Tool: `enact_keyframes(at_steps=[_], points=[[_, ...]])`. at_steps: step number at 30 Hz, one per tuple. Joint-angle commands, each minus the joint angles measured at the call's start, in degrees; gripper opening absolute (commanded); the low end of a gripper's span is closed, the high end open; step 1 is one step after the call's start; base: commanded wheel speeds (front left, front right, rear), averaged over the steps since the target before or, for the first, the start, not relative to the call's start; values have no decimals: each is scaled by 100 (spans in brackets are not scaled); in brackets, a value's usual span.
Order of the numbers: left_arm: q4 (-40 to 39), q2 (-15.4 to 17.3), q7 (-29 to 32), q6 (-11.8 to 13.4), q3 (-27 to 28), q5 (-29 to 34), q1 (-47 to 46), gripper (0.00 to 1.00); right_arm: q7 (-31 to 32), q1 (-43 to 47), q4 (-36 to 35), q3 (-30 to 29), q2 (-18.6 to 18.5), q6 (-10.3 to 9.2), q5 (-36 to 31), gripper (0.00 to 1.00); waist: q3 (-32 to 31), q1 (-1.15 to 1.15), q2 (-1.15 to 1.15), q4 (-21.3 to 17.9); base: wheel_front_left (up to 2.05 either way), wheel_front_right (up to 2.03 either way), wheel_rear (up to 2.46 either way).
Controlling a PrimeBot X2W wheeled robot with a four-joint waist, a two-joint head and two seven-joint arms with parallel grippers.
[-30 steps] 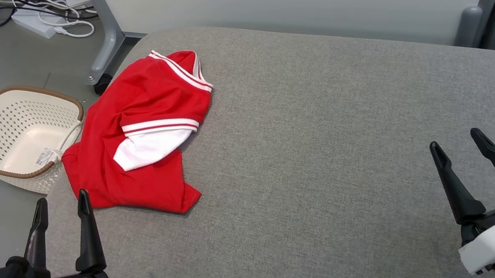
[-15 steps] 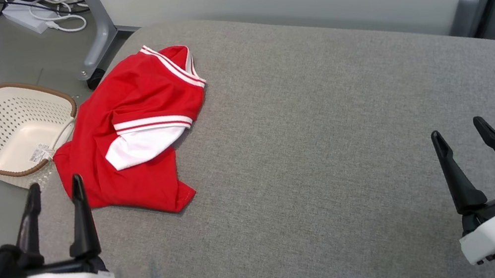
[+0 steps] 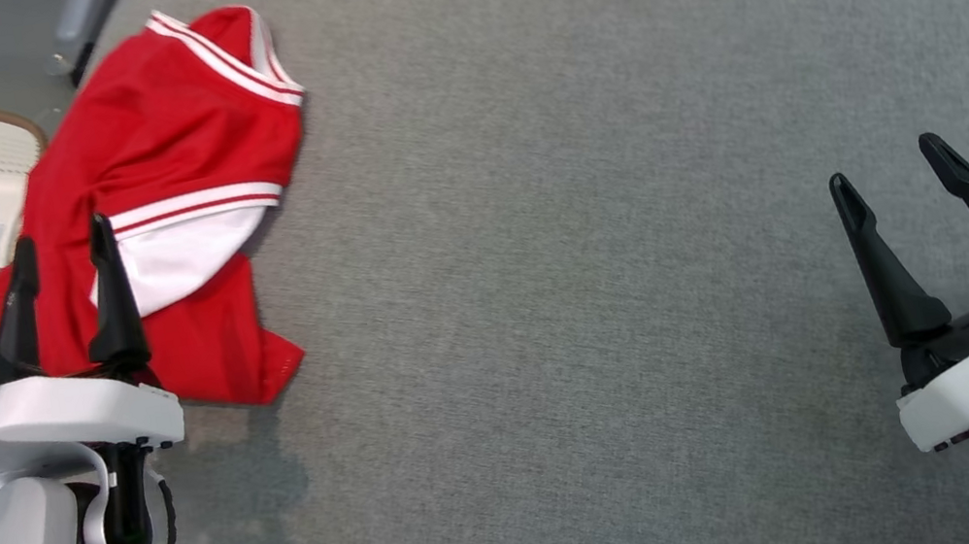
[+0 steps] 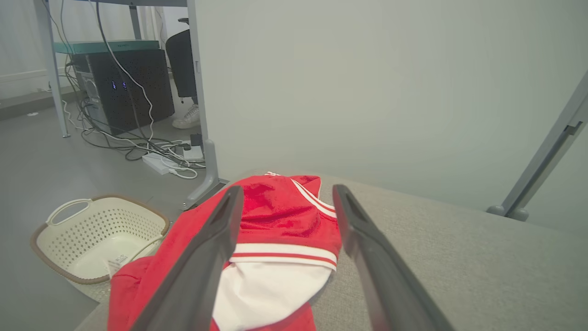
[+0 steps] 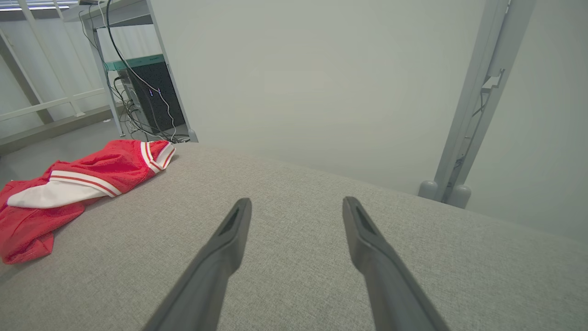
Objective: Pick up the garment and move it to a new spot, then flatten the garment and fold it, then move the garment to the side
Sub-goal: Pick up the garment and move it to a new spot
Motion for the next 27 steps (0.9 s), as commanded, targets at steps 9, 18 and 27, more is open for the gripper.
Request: enact_keyframes(at_steps=[9,18,27], points=[[2347,-117,347,-642,-341,-202,-850,100,-11,-179,10,21,-29,1,34,100,517,0,0,-427,0,0,0],[3889,-62,420,-832,-654,-181,-1616,100,42,-295,-14,100,-62,1,49,100,727,0,0,-555,0,0,0],[4536,80,289,-876,-800,-346,-2061,0,-81,-289,89,85,35,1,133,100,758,0,0,-681,0,0,0]])
